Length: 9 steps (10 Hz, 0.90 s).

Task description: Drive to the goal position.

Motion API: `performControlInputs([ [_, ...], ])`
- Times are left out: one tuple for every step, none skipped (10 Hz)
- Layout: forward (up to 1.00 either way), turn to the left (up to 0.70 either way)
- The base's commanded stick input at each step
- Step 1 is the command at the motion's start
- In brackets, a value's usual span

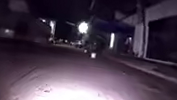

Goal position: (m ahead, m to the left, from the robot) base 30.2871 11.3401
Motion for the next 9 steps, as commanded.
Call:
performControlInputs([
  [0.85, 0.0],
  [0.85, 0.0],
  [0.85, 0.0],
  [0.85, 0.0],
  [0.85, 0.0],
  [0.85, 0.0],
  [0.85, 0.0],
  [0.85, 0.0],
  [0.85, 0.0],
])
